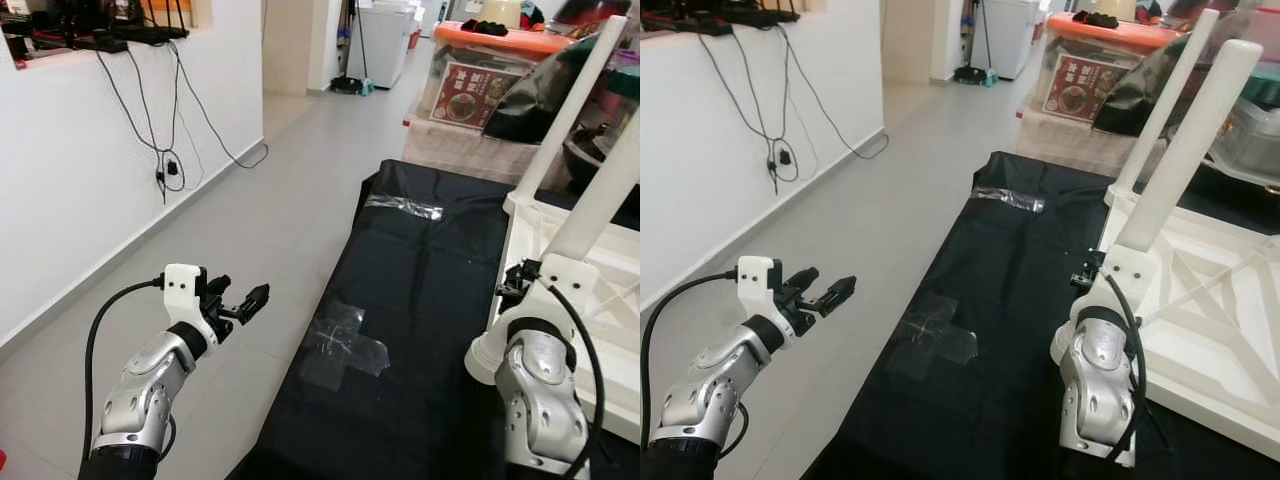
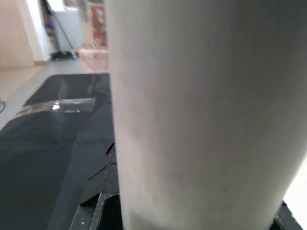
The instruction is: Building children table
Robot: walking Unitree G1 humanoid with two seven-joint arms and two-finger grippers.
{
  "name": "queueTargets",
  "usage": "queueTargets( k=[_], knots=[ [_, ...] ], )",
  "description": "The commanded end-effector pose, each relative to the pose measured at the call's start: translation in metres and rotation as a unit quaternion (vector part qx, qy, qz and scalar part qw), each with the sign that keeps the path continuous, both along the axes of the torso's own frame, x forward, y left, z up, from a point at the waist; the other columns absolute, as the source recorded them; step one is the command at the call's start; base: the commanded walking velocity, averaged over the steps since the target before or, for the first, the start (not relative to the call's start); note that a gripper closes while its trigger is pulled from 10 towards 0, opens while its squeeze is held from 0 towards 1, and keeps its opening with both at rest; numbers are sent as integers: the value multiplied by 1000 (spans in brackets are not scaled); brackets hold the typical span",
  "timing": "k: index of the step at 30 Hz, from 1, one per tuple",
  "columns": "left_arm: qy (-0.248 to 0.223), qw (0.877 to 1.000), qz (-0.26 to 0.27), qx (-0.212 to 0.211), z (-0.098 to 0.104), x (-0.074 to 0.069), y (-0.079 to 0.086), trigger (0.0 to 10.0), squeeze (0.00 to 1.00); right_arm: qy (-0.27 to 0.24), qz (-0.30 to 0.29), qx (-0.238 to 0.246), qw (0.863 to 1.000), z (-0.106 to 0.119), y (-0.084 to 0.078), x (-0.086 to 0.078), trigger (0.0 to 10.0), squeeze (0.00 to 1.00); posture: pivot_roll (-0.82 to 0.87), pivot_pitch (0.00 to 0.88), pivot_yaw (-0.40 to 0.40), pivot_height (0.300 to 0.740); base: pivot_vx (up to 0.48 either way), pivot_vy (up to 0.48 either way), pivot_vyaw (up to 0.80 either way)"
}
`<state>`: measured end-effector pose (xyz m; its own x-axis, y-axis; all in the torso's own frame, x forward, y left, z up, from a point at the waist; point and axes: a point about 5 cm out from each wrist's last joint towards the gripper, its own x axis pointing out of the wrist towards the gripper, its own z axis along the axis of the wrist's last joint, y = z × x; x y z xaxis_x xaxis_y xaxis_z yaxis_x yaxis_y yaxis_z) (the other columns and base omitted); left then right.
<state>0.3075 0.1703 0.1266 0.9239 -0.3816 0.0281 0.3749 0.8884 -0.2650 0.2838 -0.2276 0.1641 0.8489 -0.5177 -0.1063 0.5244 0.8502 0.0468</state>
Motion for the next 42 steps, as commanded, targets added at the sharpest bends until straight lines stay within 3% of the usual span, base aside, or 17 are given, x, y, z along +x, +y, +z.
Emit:
queueTargets(
  k=[1,9,10,11,18,19,21,25,29,31,33,34,35,37,39,41,42],
  knots=[
    [3,1000,-5,-3,-1,-1,-1,10000,0,150,41,114,981,-51,8,-4,10000,0,-85,0,-70,740,0,0,0],
    [3,1000,-1,-4,-2,-1,0,10000,0,59,80,48,994,-26,13,-1,10000,0,-87,0,-68,740,0,0,0],
    [3,1000,-2,-4,-2,-1,0,10000,0,47,83,42,995,-22,13,-1,10000,859,-87,0,-67,740,0,0,0],
    [3,1000,-3,-3,-2,-1,0,10000,0,40,86,42,995,-20,12,-2,10000,1000,-87,0,-67,740,0,0,0],
    [4,1000,-4,-3,-2,-1,0,10000,0,39,85,32,995,-10,9,0,10000,992,-88,0,-67,740,0,0,0],
    [4,1000,-4,-3,-2,-1,0,10000,0,25,102,29,994,-3,10,2,10000,0,-89,0,-66,740,0,0,0],
    [3,1000,-5,-5,-3,-1,-1,10000,0,-49,223,36,973,23,15,13,10000,0,-87,0,-64,740,0,0,0],
    [3,1000,-5,-5,-3,0,-1,10000,0,-73,271,38,959,32,17,15,10000,0,-87,0,-64,740,0,0,0],
    [3,1000,-11,-9,-3,1,-4,10000,0,-72,494,-44,865,41,0,21,10000,0,-89,0,-69,740,0,0,0],
    [2,1000,-12,-10,-4,2,-5,10000,0,-57,539,-52,839,38,-2,24,10000,0,-88,0,-71,740,0,0,0],
    [2,1000,-12,-10,-4,2,-5,10000,0,-57,539,-52,839,38,-2,24,10000,0,-88,0,-71,740,0,0,0],
    [2,1000,-13,-10,-4,2,-5,10000,0,-52,580,-52,812,38,4,25,10000,0,-75,0,-81,740,0,0,0],
    [2,1000,-13,-10,-4,2,-5,10000,0,-52,580,-52,812,38,4,25,10000,0,-75,0,-81,740,0,0,0],
    [1,1000,-12,-11,-4,2,-6,10000,0,-42,670,-49,740,39,24,22,10000,0,-64,0,-91,740,0,0,0],
    [1,1000,-12,-11,-4,2,-6,10000,0,-42,670,-49,740,39,24,22,10000,0,-64,0,-91,740,0,0,0],
    [1,1000,-10,-11,-4,2,-5,10000,0,-30,747,-51,663,39,49,9,10000,0,-57,0,-94,740,0,0,0],
    [1,1000,-10,-11,-4,2,-5,10000,0,-30,747,-51,663,39,49,9,10000,0,-57,0,-94,740,0,0,0]
  ],
)
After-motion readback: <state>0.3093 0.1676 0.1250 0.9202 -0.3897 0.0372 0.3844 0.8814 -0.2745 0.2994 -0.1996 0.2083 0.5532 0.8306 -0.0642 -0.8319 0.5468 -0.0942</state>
